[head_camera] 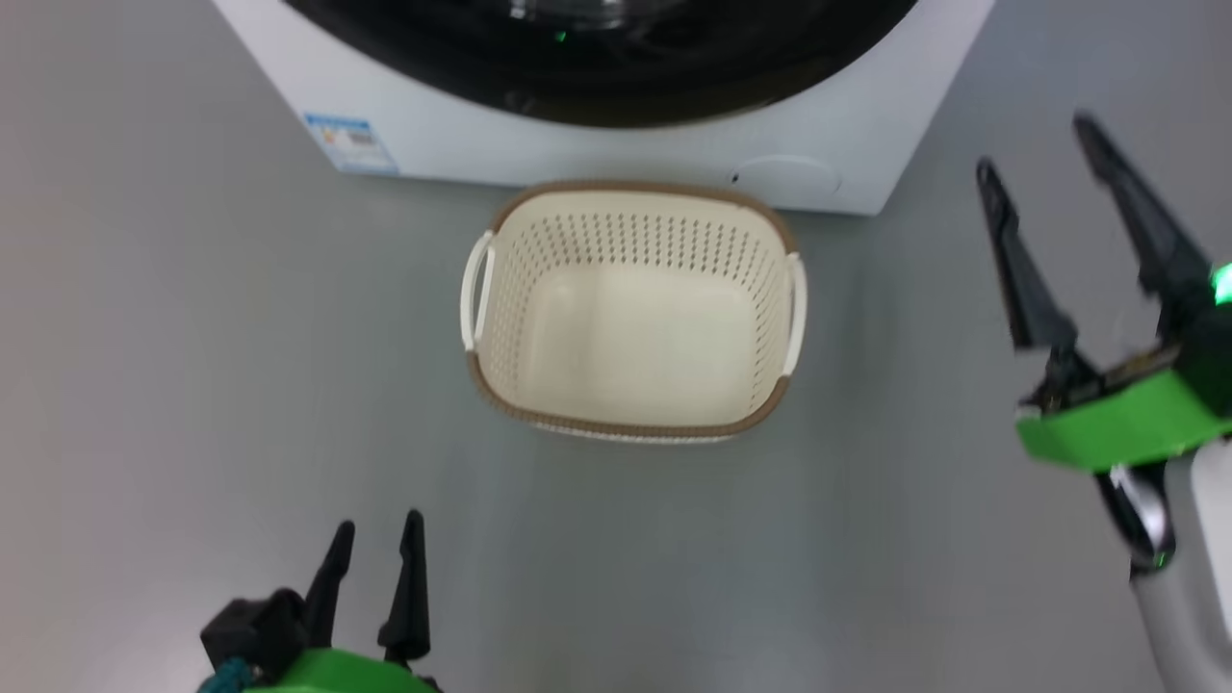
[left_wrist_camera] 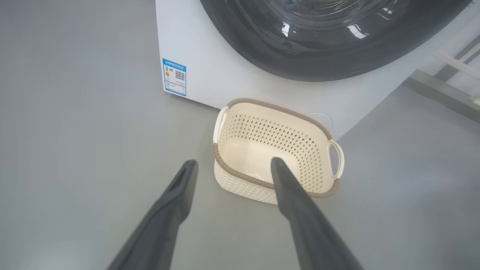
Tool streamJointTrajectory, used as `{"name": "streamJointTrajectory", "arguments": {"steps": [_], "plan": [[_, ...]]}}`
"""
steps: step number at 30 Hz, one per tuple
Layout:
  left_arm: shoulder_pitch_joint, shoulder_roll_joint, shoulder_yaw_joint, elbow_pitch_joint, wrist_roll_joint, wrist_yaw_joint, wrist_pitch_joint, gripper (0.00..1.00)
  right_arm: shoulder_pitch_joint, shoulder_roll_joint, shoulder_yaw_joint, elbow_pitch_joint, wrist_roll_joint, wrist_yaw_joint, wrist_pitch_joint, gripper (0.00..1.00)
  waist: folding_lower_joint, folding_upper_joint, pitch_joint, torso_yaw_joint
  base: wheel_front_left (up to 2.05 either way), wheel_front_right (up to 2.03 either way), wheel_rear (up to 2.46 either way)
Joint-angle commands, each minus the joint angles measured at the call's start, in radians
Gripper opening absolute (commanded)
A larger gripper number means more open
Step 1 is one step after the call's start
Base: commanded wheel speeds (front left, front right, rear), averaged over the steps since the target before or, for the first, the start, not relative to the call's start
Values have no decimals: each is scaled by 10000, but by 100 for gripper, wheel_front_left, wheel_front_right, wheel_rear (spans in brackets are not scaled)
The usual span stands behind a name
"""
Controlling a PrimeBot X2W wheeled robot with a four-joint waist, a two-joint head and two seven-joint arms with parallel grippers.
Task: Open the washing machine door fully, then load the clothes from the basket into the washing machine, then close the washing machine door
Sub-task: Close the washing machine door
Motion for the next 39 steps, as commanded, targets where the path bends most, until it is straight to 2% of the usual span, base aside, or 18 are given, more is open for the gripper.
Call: {"name": "streamJointTrajectory", "arguments": {"steps": [1,11,19,28,39], "plan": [[242,162,320,-120,80,5,-65,100,546,126,37,-370,209,-59,37,100,0,-1,-1431,-956,0,0,0],[1299,162,440,-96,512,145,-65,100,3587,604,-26,-1045,-38,-59,37,100,0,-1,-3025,-1859,0,0,0],[1910,162,421,-276,865,89,-65,100,5537,1129,-1085,-1171,-430,-59,37,100,0,-1,-3774,-1971,0,0,0],[2252,162,696,-373,1222,-123,-65,100,6338,1673,-2127,-1067,-599,-59,37,100,0,-1,-3949,-1970,0,0,0],[2298,162,899,-672,1438,-120,-65,100,6539,1894,-2540,-261,-787,-59,37,100,0,-1,-3825,-1553,0,0,0]]}}
